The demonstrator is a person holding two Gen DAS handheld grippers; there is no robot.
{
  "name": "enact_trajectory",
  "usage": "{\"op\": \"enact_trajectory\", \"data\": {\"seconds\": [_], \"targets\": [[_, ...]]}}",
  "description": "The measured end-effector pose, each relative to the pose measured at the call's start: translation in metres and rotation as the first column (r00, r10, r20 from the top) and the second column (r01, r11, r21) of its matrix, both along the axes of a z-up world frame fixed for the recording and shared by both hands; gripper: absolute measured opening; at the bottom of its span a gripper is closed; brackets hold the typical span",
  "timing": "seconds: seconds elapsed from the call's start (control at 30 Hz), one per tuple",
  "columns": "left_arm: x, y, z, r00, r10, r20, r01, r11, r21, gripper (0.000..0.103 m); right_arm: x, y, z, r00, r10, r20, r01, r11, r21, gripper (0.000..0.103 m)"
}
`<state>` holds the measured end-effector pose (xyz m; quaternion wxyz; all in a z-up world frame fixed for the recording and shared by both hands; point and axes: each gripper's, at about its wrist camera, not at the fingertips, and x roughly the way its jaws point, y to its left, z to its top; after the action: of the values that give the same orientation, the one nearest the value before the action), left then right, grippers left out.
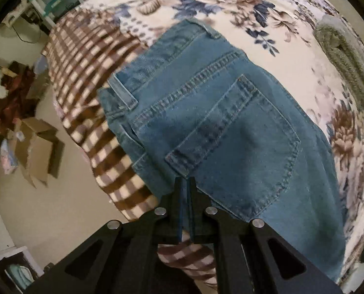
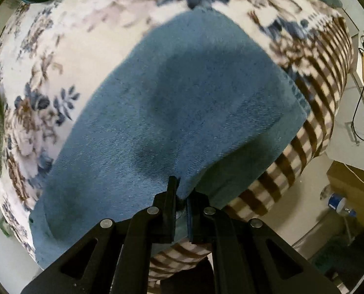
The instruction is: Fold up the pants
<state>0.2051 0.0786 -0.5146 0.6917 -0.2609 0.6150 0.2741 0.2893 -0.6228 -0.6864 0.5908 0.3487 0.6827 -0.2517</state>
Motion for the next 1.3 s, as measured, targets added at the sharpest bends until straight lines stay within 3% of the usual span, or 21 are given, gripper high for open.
{"op": "enact_trajectory", "data": {"seconds": [0.07, 0.13, 0.23, 0.37, 0.43, 0.5, 0.57, 0.6, 0.67, 0.7, 0.73, 0.93, 0.97, 1.0, 1.07, 1.1, 1.13, 1.2, 1.3], "targets": [[-0.001, -0.002, 0.006, 1.000, -0.005, 0.009, 0.005, 1.000, 0.008, 0.002, -0.002, -0.002, -0.010, 0.999, 0.021, -0.028, -0.020, 0.999, 0.034, 0.011], [0.002, -0.012, 0.013, 0.999, -0.047, 0.013, 0.047, 0.999, 0.000, 0.003, -0.013, -0.010, -0.015, 0.999, 0.003, -0.043, 0.001, 0.996, 0.090, 0.028], [0.009, -0.038, 0.023, 0.991, -0.124, 0.040, 0.124, 0.992, 0.007, 0.004, -0.034, -0.031, -0.005, 0.997, -0.082, 0.009, 0.080, 0.989, 0.125, 0.045], [0.026, -0.079, 0.020, 0.974, -0.225, 0.034, 0.225, 0.974, 0.017, 0.011, -0.069, -0.075, 0.014, 0.965, -0.236, 0.112, 0.220, 0.966, 0.134, 0.048], [0.035, -0.098, 0.012, 0.966, -0.257, 0.038, 0.257, 0.966, 0.000, 0.023, -0.083, -0.097, 0.017, 0.940, -0.310, 0.143, 0.295, 0.948, 0.117, 0.048], [0.044, -0.113, 0.002, 0.958, -0.287, 0.022, 0.287, 0.958, -0.020, 0.050, -0.090, -0.121, 0.012, 0.912, -0.379, 0.158, 0.362, 0.924, 0.127, 0.048], [0.052, -0.125, -0.007, 0.953, -0.301, 0.007, 0.301, 0.952, -0.047, 0.058, -0.090, -0.136, 0.004, 0.892, -0.432, 0.136, 0.415, 0.900, 0.138, 0.048], [0.055, -0.130, -0.010, 0.951, -0.308, 0.001, 0.308, 0.950, -0.059, 0.058, -0.095, -0.144, -0.004, 0.865, -0.482, 0.137, 0.458, 0.871, 0.177, 0.048], [0.060, -0.142, -0.014, 0.945, -0.327, -0.012, 0.325, 0.943, -0.066, 0.058, -0.097, -0.142, -0.005, 0.826, -0.529, 0.194, 0.494, 0.846, 0.202, 0.039], [0.061, -0.147, -0.014, 0.942, -0.336, -0.015, 0.335, 0.940, -0.067, 0.058, -0.098, -0.145, 0.003, 0.816, -0.524, 0.245, 0.494, 0.851, 0.178, 0.026], [0.062, -0.152, -0.015, 0.937, -0.349, -0.021, 0.347, 0.936, -0.062, 0.058, -0.098, -0.146, 0.010, 0.821, -0.505, 0.266, 0.482, 0.863, 0.153, 0.015], [0.060, -0.169, -0.015, 0.917, -0.397, -0.046, 0.396, 0.918, -0.032, 0.058, -0.107, -0.142, 0.054, 0.856, -0.348, 0.382, 0.380, 0.925, -0.009, 0.009], [0.058, -0.169, -0.016, 0.915, -0.399, -0.052, 0.399, 0.917, -0.025, 0.058, -0.107, -0.141, 0.055, 0.870, -0.320, 0.374, 0.356, 0.934, -0.029, 0.010], [0.059, -0.171, -0.018, 0.915, -0.399, -0.060, 0.399, 0.917, -0.018, 0.058, -0.103, -0.139, 0.044, 0.910, -0.268, 0.316, 0.304, 0.950, -0.069, 0.015], [0.051, -0.162, -0.018, 0.918, -0.390, -0.072, 0.390, 0.921, -0.016, 0.058, -0.093, -0.134, 0.013, 0.952, -0.253, 0.174, 0.268, 0.961, -0.067, 0.021], [0.046, -0.157, -0.018, 0.922, -0.380, -0.076, 0.380, 0.925, -0.018, 0.058, -0.104, -0.138, 0.001, 0.946, -0.301, 0.119, 0.305, 0.952, -0.020, 0.021], [0.040, -0.148, -0.017, 0.928, -0.364, -0.082, 0.363, 0.932, -0.023, 0.058, -0.105, -0.136, 0.000, 0.935, -0.331, 0.126, 0.333, 0.943, 0.006, 0.026], [0.028, -0.128, -0.010, 0.939, -0.333, -0.085, 0.333, 0.943, -0.019, 0.058, -0.115, -0.131, 0.011, 0.905, -0.385, 0.179, 0.377, 0.923, 0.076, 0.036], [0.011, -0.090, 0.000, 0.961, -0.259, -0.094, 0.260, 0.966, 0.000, 0.058, -0.116, -0.101, 0.035, 0.892, -0.386, 0.236, 0.366, 0.922, 0.123, 0.038]]}}
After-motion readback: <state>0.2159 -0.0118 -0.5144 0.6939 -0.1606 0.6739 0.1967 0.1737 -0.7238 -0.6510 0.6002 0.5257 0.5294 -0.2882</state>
